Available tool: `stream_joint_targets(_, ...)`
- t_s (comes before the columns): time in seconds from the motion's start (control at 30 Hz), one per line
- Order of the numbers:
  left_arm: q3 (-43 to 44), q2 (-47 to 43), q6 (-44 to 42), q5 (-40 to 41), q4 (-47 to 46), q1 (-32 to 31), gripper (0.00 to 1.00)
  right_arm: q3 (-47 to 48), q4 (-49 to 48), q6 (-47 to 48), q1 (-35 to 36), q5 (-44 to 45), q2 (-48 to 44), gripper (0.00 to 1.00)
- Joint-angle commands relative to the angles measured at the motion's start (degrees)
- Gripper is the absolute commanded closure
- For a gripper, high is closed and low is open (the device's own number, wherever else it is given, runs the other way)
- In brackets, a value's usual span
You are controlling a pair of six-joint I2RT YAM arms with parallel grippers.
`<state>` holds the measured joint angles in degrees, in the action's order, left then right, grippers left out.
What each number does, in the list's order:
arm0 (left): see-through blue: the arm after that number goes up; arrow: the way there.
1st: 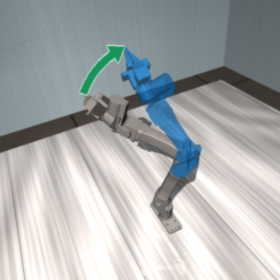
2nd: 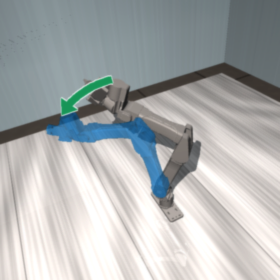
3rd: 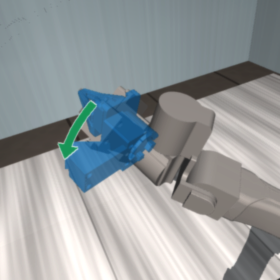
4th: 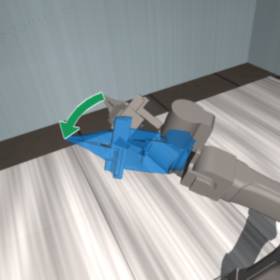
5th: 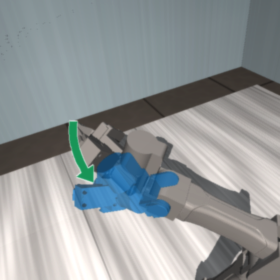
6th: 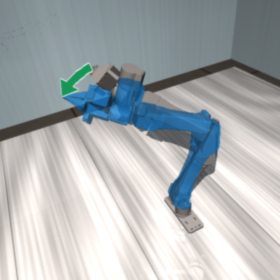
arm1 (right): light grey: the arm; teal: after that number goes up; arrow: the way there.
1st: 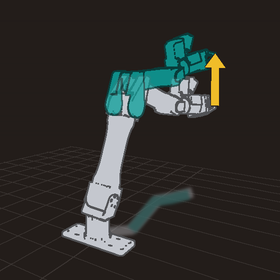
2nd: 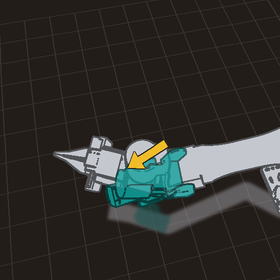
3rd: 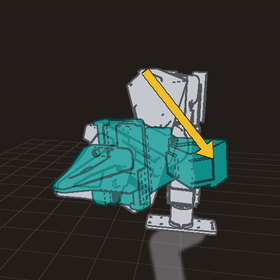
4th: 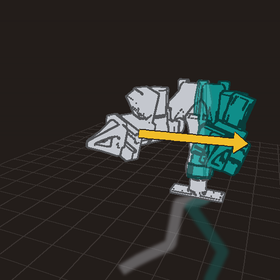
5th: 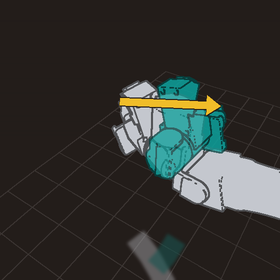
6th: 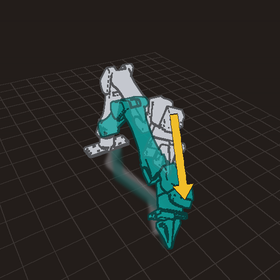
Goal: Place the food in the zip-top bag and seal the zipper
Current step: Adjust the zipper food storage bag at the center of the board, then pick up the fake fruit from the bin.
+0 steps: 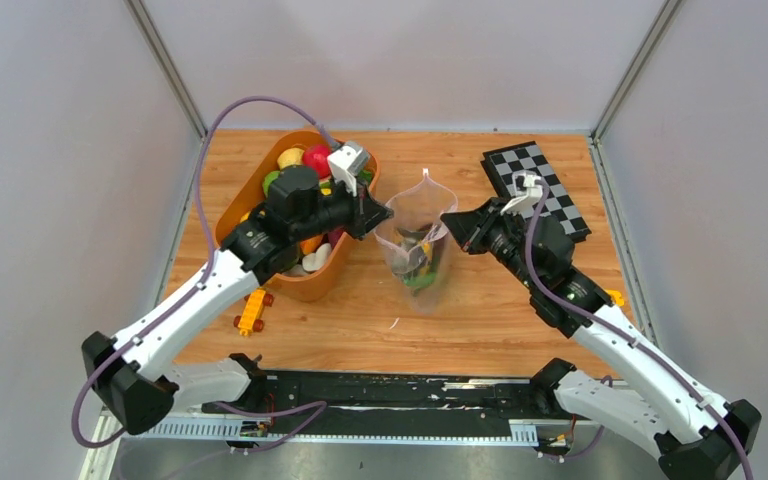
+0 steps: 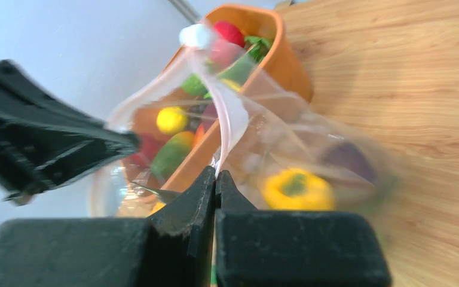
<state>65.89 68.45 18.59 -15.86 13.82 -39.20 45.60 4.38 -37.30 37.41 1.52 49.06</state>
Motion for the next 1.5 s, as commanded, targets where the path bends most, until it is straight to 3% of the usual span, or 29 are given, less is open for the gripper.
stream_joint_targets(0.0, 4.0, -5.5, 0.6, -2.6, -4.3, 0.1, 1.0, 2.4, 1.2, 6.2, -0.2, 9.2, -4.5, 1.0)
stream_joint_targets(0.1, 4.8, -0.8, 0.2, -1.8, 0.0, 0.1, 1.0, 2.9, -0.8, 9.7, -0.2, 4.5, -4.6, 1.0)
stream_joint_targets(0.23, 6.1, 1.4, 2.0, -3.2, -0.5, -0.8, 1.0, 7.9, 5.4, 10.7, -0.2, 3.9, -4.6, 1.0)
stream_joint_targets(0.3, 6.5, -0.6, 0.5, 0.3, -0.4, -1.6, 1.0, 4.5, -1.6, 12.2, -0.2, 2.7, -7.5, 1.0)
stream_joint_targets(0.37, 7.9, -0.1, -2.1, 2.1, 2.1, -1.6, 1.0, 4.6, -2.7, 13.0, -0.2, 2.3, -7.9, 1.0)
stream_joint_targets(0.47, 9.2, 2.7, -1.7, -2.6, 1.7, -1.6, 1.0, 7.4, 1.0, 12.8, -0.2, 1.3, -7.3, 1.0)
stream_joint_targets(0.57, 5.8, 4.6, 0.3, 0.0, -1.2, -1.6, 1.0, 5.2, -3.6, 12.9, -0.2, -0.6, -6.4, 1.0)
stream_joint_targets(0.73, 1.2, 5.4, 0.6, 4.4, -2.8, -1.6, 1.0, 6.2, 2.4, 9.8, -0.2, -0.6, -1.3, 1.0)
stream_joint_targets(0.77, 0.8, 5.4, 0.2, 5.3, -2.4, -1.5, 0.97, 5.0, 1.5, 9.0, -0.2, -0.6, -1.2, 1.0)
stream_joint_targets(0.9, 0.2, 5.5, -1.3, 8.7, 0.1, -1.4, 0.58, 1.1, -3.5, 6.4, -0.2, -0.6, -1.6, 1.0)
stream_joint_targets(1.0, 0.2, 4.2, -1.7, 10.1, 1.0, -1.0, 0.4, 1.9, -3.2, 6.7, -0.2, -2.5, -0.6, 1.0)
stream_joint_targets(1.07, 0.3, 2.7, -2.4, 10.8, 1.4, -0.4, 0.37, 2.2, -3.4, 6.7, -0.2, -3.8, 0.3, 1.0)
stream_joint_targets(1.2, 0.5, -0.4, -5.1, 12.4, 2.5, 1.2, 0.2, 2.0, -3.9, 6.3, -0.2, -5.4, 1.0, 1.0)
stream_joint_targets(1.47, 0.5, -1.1, -12.4, 19.1, 3.9, 9.9, 0.08, 1.8, -3.9, 6.2, -0.2, -5.9, 1.0, 1.0)
